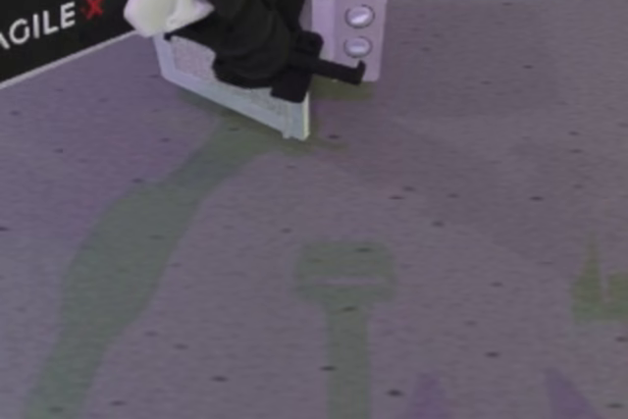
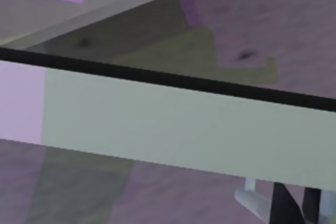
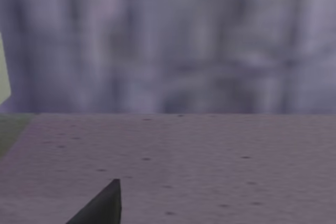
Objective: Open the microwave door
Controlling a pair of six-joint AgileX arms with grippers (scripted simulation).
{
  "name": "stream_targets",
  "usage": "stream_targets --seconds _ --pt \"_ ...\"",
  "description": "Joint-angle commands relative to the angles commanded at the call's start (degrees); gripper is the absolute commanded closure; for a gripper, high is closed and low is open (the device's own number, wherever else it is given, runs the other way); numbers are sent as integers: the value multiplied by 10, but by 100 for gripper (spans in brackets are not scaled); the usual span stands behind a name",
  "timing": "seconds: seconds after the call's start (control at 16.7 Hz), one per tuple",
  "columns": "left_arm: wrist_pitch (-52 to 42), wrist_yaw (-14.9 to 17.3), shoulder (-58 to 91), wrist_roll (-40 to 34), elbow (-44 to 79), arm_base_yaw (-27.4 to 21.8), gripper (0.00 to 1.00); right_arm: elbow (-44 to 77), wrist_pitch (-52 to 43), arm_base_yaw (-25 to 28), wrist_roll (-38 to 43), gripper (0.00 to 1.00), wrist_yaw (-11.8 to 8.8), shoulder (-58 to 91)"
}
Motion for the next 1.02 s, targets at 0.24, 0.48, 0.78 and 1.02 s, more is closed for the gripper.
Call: stream_targets --seconds 0.24,0.48,0.78,1.02 --pt "1 5 0 0 -3 -3 100 0 0 0 0 0 0 0" --pt "11 27 -26 44 -38 11 100 0 0 0 0 0 0 0" --pt "19 44 -45 76 -62 21 100 0 0 0 0 0 0 0" --pt "19 44 -45 76 -62 21 100 0 0 0 0 0 0 0"
